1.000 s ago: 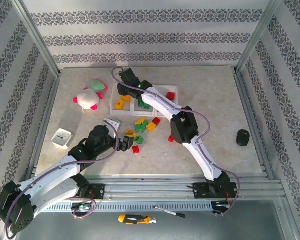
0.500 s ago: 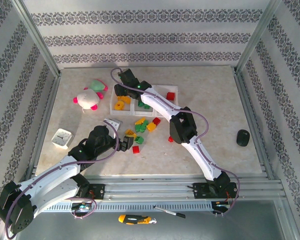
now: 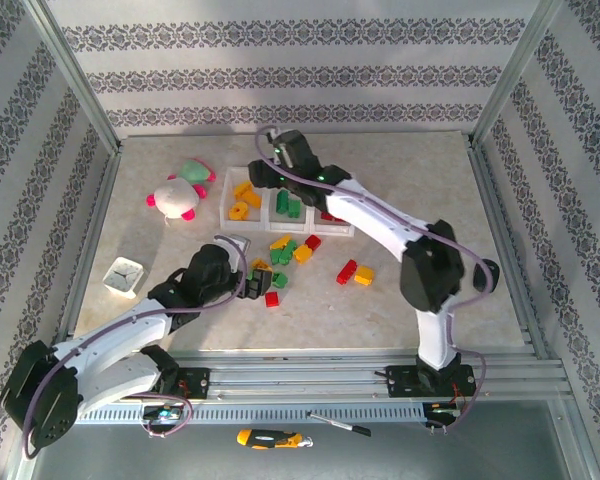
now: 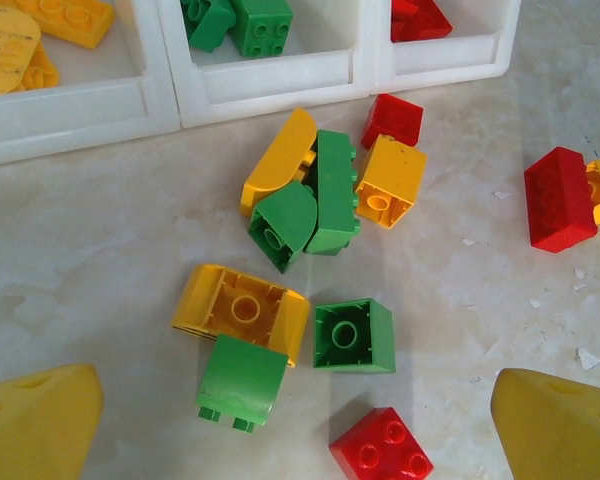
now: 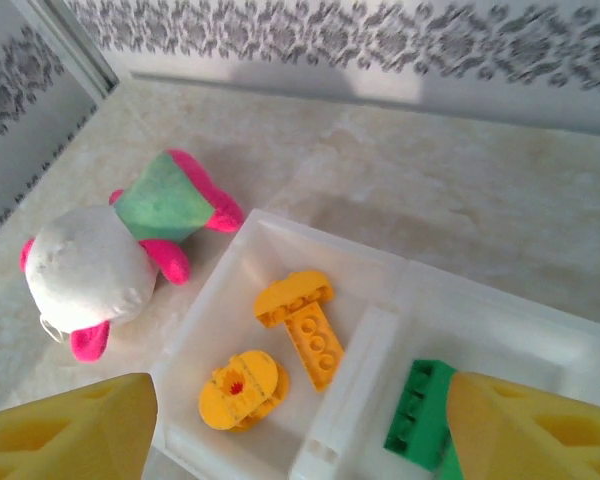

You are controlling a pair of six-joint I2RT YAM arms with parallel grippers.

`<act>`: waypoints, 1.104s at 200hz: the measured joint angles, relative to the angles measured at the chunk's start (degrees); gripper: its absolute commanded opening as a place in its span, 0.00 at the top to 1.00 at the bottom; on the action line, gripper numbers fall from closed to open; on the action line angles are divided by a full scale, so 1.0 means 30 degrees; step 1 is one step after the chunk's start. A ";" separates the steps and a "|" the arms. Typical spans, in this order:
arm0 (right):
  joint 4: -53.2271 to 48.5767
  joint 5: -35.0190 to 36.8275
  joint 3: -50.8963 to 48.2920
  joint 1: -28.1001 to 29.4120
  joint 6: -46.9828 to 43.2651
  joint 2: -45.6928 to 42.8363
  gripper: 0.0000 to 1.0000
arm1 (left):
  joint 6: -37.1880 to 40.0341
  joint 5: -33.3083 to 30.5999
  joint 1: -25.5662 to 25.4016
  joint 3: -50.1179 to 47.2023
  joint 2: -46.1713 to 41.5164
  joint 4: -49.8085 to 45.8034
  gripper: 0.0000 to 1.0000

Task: Sort the legos into containers by color
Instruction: Place the lego in the container, then rotate the lego at the center of the table.

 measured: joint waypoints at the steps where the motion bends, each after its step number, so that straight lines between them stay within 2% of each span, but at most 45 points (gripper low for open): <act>1: 0.0058 -0.0007 -0.0153 -0.0022 0.0015 -0.0102 0.24 | -0.0015 0.0007 0.0000 0.0051 0.0058 -0.0015 0.01; 49: 0.1268 0.0605 -0.8335 -0.1151 0.0219 -0.6309 0.24 | 0.0342 0.0350 0.0109 0.3417 0.3249 -0.1923 0.02; 62: 0.1122 0.0714 -1.0083 -0.1188 0.0313 -0.7861 0.23 | 0.0736 0.0430 0.0168 0.4685 0.4517 -0.2827 0.06; 109: 0.0452 0.1071 -1.3814 -0.1304 0.1100 -1.2393 0.23 | 0.2076 0.0583 0.0532 0.8466 0.8969 -0.6601 0.05; 158: 0.0131 0.1384 -1.4906 -0.1647 0.1596 -1.3253 0.23 | 0.2200 0.0612 0.1129 1.0710 1.2378 -0.9020 0.06; 221: 0.0102 0.1246 -1.4936 -0.1654 0.1588 -1.3092 0.23 | -0.0160 0.0328 0.1268 1.1446 1.4112 -0.9610 0.06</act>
